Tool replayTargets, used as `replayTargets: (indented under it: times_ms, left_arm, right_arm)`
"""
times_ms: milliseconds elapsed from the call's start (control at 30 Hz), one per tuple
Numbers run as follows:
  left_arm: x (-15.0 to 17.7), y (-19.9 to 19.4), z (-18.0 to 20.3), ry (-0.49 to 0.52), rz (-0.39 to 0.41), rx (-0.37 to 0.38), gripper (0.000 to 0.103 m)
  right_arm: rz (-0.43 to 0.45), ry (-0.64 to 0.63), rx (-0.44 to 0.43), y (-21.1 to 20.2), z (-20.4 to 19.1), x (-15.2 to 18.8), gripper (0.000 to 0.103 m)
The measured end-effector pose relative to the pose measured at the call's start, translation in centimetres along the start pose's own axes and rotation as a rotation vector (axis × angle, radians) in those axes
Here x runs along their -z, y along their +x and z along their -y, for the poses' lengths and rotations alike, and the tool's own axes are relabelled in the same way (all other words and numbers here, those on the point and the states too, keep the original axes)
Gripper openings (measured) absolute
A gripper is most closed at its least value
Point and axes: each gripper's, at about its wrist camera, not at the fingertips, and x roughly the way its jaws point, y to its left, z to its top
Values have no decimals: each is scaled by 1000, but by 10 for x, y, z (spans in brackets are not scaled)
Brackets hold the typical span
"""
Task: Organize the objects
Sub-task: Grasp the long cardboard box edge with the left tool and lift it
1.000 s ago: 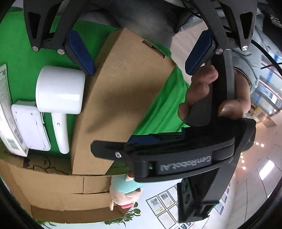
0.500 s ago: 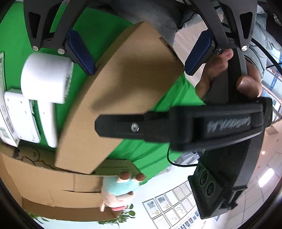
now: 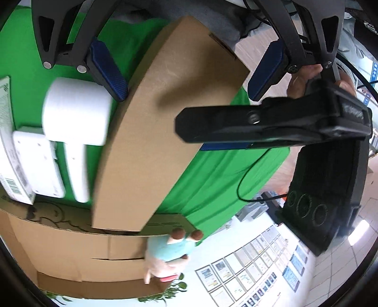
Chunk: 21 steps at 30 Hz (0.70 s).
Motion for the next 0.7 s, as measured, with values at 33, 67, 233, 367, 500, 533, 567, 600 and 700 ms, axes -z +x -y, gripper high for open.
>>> replayTargets:
  times_ms: [33, 67, 233, 367, 500, 533, 567, 600, 700]
  left_arm:
    - [0, 1, 1, 5, -4, 5, 70]
    - [0, 2, 1, 6, -5, 7, 70]
    - [3, 11, -7, -22, -29, -16, 70]
    - [6, 13, -10, -27, -35, -19, 70]
    - [8, 10, -11, -23, -31, -15, 70]
    - [8, 9, -11, -24, -30, -12, 70]
    - [8, 9, -11, -29, -26, -5, 70]
    - [8, 9, -11, -34, -22, 0, 70]
    - [10, -2, -7, -31, 0, -19, 70]
  right_arm:
    - [-6, 1, 9, 0, 0, -1, 103]
    - [-14, -2, 22, 0, 0, -3, 103]
    - [-31, -51, 110, 6, -13, 4, 103]
    - [-12, -72, 172, 14, -17, 8, 103]
    - [-6, -83, 184, 12, -19, 12, 102]
    - [-5, -81, 181, 11, -19, 12, 101]
    - [-2, -72, 172, 9, -17, 14, 100]
    - [2, -65, 166, 7, -17, 16, 100]
    - [13, -28, 115, 1, -14, 19, 99]
